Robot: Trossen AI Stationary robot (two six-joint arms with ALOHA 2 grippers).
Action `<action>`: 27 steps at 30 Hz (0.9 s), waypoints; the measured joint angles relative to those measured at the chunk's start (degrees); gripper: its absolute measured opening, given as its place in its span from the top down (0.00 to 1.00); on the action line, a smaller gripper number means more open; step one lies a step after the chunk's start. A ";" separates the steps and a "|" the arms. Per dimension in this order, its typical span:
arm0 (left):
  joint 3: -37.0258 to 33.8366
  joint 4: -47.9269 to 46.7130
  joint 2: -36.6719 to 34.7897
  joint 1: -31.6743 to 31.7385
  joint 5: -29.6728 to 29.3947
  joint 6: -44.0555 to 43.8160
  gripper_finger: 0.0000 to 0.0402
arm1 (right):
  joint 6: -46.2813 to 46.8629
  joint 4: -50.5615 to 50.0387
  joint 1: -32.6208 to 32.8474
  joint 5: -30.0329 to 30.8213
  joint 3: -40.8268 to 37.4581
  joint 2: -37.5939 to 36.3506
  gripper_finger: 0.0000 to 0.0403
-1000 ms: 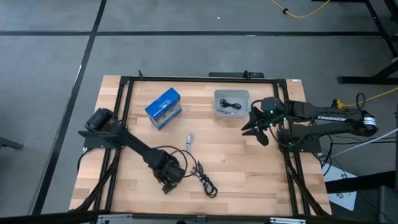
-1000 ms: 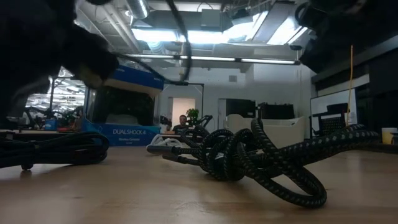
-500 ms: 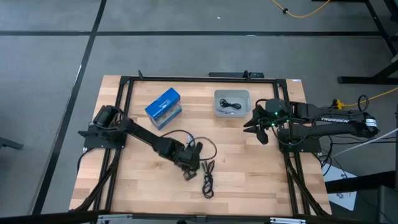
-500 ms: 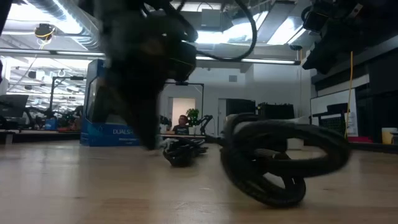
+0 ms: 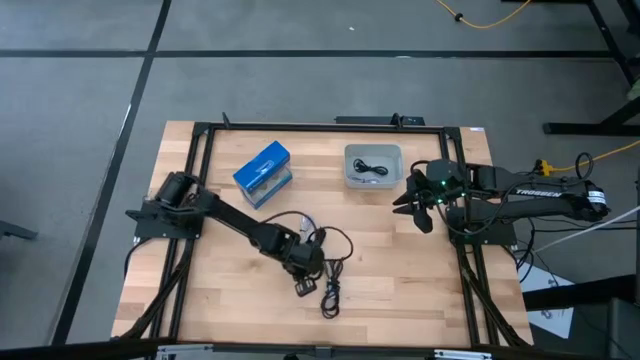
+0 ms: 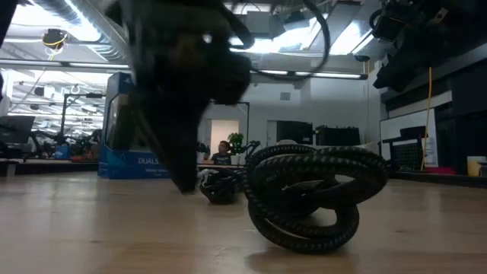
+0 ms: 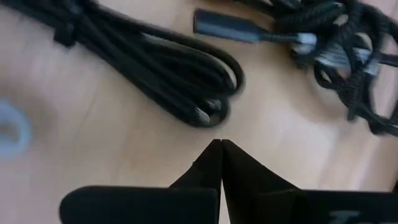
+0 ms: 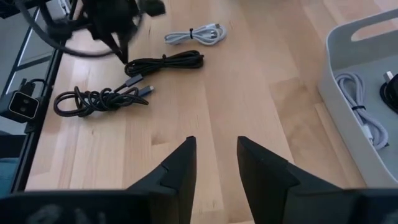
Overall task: Pick and place USB-C Cables
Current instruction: Move the black charger cables to the center of the table
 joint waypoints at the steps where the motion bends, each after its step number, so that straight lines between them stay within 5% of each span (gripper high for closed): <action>1: 0.01 1.99 1.15 0.67 0.86 1.04 1.00 | 0.00 0.04 0.00 0.00 0.00 0.00 0.71; 11: 3.67 6.25 2.61 4.95 -9.04 11.72 1.00 | 0.03 0.34 -0.02 -0.04 0.00 0.00 0.71; 18: 12.04 -7.70 2.61 2.05 5.80 10.68 1.00 | -0.28 -0.02 -0.02 -0.02 0.00 0.00 0.71; 27: 13.62 -7.24 3.78 -4.42 24.30 1.45 1.00 | -0.27 -0.04 -0.02 -0.03 0.00 0.00 0.71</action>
